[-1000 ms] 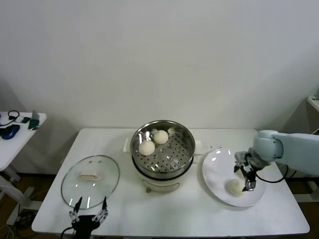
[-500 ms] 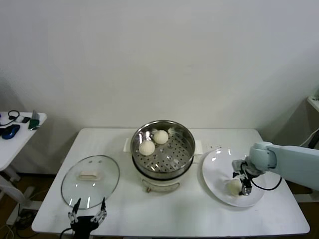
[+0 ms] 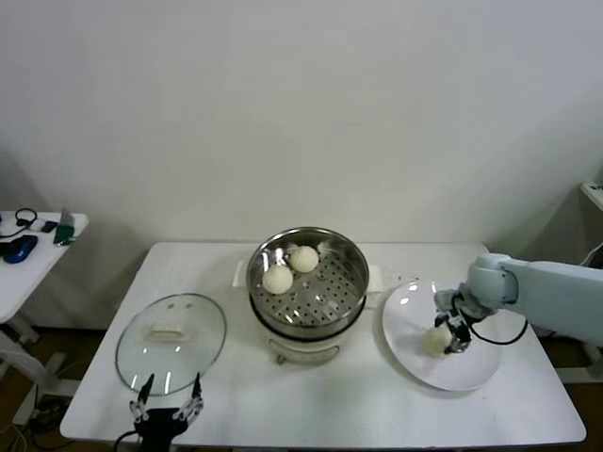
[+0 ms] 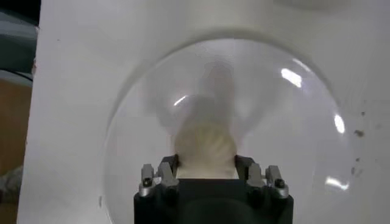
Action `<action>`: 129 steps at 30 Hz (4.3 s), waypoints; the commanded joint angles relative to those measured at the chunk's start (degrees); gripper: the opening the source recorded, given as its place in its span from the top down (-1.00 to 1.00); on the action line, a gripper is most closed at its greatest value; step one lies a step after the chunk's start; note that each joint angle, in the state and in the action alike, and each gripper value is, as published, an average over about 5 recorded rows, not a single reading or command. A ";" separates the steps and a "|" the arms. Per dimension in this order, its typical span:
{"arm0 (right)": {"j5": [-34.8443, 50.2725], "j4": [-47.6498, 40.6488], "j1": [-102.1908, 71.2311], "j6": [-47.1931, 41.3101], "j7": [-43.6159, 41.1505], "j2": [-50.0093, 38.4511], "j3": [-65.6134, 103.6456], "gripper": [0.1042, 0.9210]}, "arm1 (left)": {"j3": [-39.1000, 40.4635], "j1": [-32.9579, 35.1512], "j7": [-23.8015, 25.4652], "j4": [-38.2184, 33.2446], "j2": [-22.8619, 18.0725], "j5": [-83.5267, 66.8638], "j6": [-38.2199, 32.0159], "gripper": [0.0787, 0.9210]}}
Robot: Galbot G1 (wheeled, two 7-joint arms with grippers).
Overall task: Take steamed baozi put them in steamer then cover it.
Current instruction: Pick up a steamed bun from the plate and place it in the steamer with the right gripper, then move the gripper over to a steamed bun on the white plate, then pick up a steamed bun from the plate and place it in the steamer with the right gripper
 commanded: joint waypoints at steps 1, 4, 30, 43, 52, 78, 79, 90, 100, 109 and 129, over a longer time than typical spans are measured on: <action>4.93 -0.40 20.12 9.87 -8.57 4.96 -9.63 -0.28 | 0.03 -0.01 -0.01 -0.08 0.00 0.07 -0.01 -0.77; 5.58 -0.94 27.85 16.55 -11.46 8.43 -11.01 -0.28 | 0.07 0.30 -0.03 -0.40 -0.08 0.19 -0.02 -0.77; -10.85 3.26 17.08 33.04 -9.32 43.03 -0.24 -0.30 | -0.43 0.02 0.12 -0.82 -0.47 0.64 0.09 -0.77; -15.05 -8.86 6.93 34.19 -8.42 46.31 -0.82 -0.30 | -1.32 -0.16 0.04 -0.63 -0.30 -0.83 0.02 -0.77; -12.67 -9.85 11.34 35.92 -7.45 44.93 0.73 -0.52 | -1.25 -0.06 0.01 -0.73 -0.14 -1.03 0.05 -0.77; 4.61 -0.77 20.23 3.37 -4.99 -5.47 -16.63 -0.76 | 0.17 0.07 0.34 -1.53 0.84 -0.37 0.35 -0.77; 3.60 -1.88 16.71 2.93 -4.52 -5.64 -14.01 -0.76 | 0.15 -0.05 0.38 -1.43 0.79 -0.33 0.45 -0.77; -6.56 -17.24 -7.67 5.69 -4.48 -0.29 6.64 -0.76 | -0.67 -0.36 0.41 0.16 0.01 0.05 0.58 -0.77; -8.28 -23.91 -14.46 7.84 -4.36 2.76 12.82 -0.76 | -1.02 -0.01 0.34 0.79 -0.75 0.67 0.46 -0.77; -8.45 -25.21 -17.06 7.86 -4.39 3.80 15.41 -0.76 | -0.82 0.38 0.34 0.87 -1.20 1.49 0.36 -0.77; 1.69 -10.74 10.99 7.12 -5.19 2.59 -1.02 -0.35 | -0.20 0.54 -0.01 0.44 -0.87 1.65 0.27 -0.77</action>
